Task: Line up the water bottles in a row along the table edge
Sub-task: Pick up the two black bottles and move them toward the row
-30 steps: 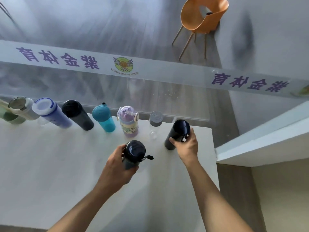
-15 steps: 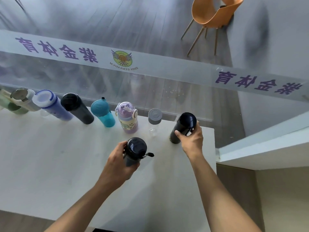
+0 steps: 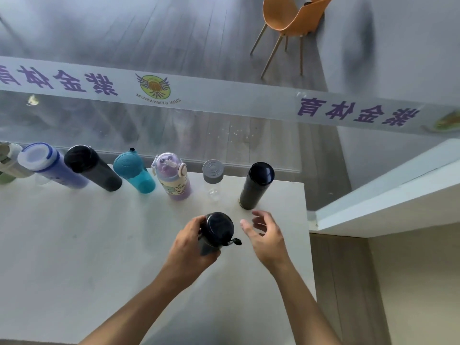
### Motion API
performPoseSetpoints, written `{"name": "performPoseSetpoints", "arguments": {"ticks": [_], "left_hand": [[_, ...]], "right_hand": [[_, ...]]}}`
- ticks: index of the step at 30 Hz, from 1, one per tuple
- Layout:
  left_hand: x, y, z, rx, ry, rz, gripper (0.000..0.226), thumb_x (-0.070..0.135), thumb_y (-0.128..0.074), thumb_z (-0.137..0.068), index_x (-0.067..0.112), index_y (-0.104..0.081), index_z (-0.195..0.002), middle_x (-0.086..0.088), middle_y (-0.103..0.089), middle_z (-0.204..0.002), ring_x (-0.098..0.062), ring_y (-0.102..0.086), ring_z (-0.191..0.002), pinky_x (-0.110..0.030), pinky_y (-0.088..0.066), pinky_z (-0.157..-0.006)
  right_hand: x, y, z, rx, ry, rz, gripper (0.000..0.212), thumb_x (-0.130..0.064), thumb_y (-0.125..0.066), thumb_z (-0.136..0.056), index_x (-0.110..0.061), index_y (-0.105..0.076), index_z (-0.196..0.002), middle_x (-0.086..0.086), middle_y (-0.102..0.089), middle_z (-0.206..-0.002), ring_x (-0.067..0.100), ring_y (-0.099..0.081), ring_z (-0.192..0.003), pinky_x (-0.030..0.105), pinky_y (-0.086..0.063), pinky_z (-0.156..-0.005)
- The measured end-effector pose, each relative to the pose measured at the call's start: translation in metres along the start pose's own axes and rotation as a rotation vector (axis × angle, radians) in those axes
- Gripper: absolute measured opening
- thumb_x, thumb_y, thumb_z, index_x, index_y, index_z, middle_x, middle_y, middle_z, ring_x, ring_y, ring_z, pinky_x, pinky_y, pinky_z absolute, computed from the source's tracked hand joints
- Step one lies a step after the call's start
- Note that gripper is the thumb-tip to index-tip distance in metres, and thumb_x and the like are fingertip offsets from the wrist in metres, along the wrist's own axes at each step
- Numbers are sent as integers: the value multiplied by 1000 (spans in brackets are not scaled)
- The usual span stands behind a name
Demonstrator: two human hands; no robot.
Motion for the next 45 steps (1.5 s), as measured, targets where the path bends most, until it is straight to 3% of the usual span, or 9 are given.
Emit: {"name": "performPoseSetpoints", "arguments": {"ticks": [3,6,11,15,20,24,31,36,45], "left_hand": [[8,-23,-3,-71,-31,-28,72,31,-84,-68,28,-47,-130,10,-62,-119,-13,-59,-106,-38,-53,-92],[16,-44,-5,-123,-32,-51,75,29,-83,-65,28,-47,-131,8,-62,-119,-15,-58,-108,-39,-52,-93],[38,-72,-4,-218,-74,-48,79,25,-81,-66,32,-44,-135,8,-61,-124,-15,-58,-111,-38,-51,-94],[66,-84,-11,-293,-152,-104,85,28,-79,-78,23,-33,-149,2,-52,-141,-18,-51,-127,-39,-45,-106],[123,-49,-35,1,-403,-275,61,7,-64,-86,11,-44,-143,-9,-50,-137,-30,-52,-114,-45,-45,-100],[144,-35,-55,136,-456,-402,68,-2,-61,-82,15,-44,-146,-14,-38,-152,-37,-49,-118,-48,-45,-101],[154,-51,-114,10,-380,-589,92,18,-76,-78,33,-27,-153,-13,-17,-161,-39,-25,-141,-54,-42,-107],[148,-59,-129,-75,-302,-554,72,11,-68,-85,30,-39,-148,-10,-29,-153,-35,-35,-128,-56,-51,-89],[145,-61,-131,-60,-319,-525,71,2,-66,-84,25,-41,-146,-11,-32,-151,-37,-43,-115,-55,-51,-87]], "right_hand": [[-2,-24,34,-194,5,-92,53,-67,-72,-76,-48,-55,-122,-22,-65,-117,-3,-59,-113,17,-48,-93],[6,-23,50,-205,-2,-64,55,-58,-83,-69,-52,-52,-115,-38,-61,-110,-15,-56,-106,2,-43,-82],[28,6,48,-108,-25,-97,57,-40,-88,-67,-39,-54,-113,-36,-62,-106,-14,-58,-101,5,-47,-74],[41,38,41,-9,-24,-68,65,-45,-89,-65,-47,-50,-116,-37,-61,-106,-14,-59,-101,8,-51,-74],[46,88,13,136,11,32,63,-50,-86,-69,-58,-42,-113,-32,-60,-104,-14,-59,-98,9,-48,-81],[39,117,-17,207,49,47,65,-39,-88,-71,-63,-38,-105,-33,-55,-105,-24,-54,-95,-3,-40,-70],[31,135,-65,224,56,70,74,-32,-88,-75,-28,-43,-133,-11,-58,-117,5,-57,-103,6,-38,-75],[28,135,-83,197,84,72,72,-32,-86,-77,-28,-41,-134,-10,-58,-121,8,-57,-109,13,-39,-78],[26,136,-90,192,97,74,71,-32,-86,-76,-26,-43,-132,-7,-59,-124,10,-57,-110,24,-44,-87]]}}
Point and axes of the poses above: each hand's wrist, its own z-axis away from the middle knuckle, its own y-axis out of the back of the hand, x = y × z, the point moved 10 cm from there along -z, towards the middle knuckle
